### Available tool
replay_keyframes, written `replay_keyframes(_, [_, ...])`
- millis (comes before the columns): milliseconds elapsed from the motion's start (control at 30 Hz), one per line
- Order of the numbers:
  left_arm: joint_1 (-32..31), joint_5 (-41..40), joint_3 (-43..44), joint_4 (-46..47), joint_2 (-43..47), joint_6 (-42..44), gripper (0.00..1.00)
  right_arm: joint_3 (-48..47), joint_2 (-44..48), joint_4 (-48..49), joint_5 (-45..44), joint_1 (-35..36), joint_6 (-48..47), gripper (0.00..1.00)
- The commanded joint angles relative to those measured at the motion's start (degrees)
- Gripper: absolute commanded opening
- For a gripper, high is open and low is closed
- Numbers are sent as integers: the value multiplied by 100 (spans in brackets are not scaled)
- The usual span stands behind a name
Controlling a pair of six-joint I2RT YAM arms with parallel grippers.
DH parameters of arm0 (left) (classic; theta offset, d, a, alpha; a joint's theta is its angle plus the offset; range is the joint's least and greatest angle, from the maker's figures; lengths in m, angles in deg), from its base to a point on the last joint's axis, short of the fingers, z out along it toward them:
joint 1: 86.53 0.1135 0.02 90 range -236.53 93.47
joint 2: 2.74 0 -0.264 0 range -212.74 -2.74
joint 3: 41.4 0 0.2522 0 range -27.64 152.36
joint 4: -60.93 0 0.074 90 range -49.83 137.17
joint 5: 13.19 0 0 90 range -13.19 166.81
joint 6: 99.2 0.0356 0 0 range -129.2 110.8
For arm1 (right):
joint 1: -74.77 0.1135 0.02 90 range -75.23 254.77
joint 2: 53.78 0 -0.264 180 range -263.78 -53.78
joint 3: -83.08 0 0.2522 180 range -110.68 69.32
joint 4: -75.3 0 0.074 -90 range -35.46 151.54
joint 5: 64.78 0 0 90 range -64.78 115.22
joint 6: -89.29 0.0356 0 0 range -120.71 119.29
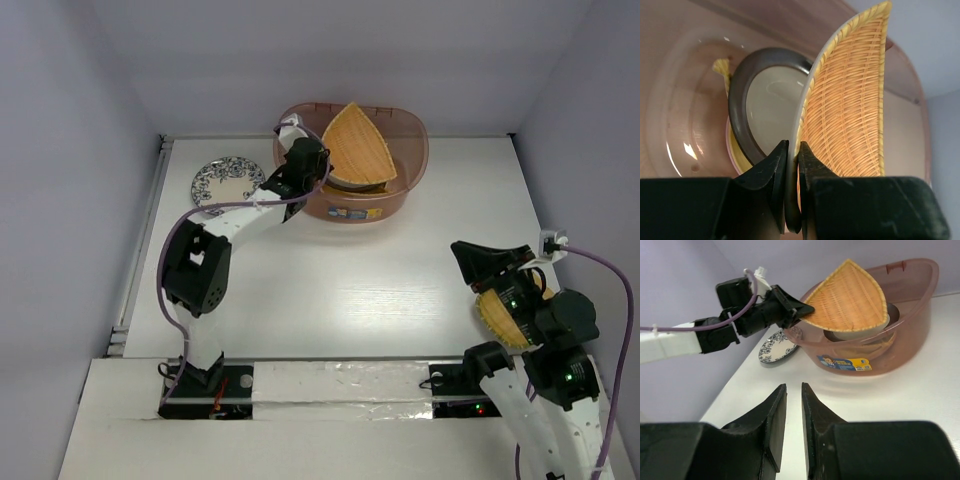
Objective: Place the plates into the plastic bin on the countertop
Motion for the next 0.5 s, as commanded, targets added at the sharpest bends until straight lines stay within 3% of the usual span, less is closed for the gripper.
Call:
replay_keyframes(0, [102,327,734,4,-204,10,0,-39,-73,267,149,23,-17,24])
replay_keyframes(33, [155,397,857,-232,-311,19,0,-38,-73,259,141,23,-17,24])
replay_keyframes(133, [155,433,1192,-532,-619,107,17,-38,-74,206,114,23,-26,25])
replay_keyframes(167, [155,407,1175,-533,-645,142,28,-38,-65,206,79,23,-26,25])
replay_keyframes(267, [208,328,1026,-437,-628,195,43,-56,-65,188,61,23,-26,25])
replay_keyframes(467, [208,187,746,-218,-260,388,54,-179,-73,135,-43,23,-61,25])
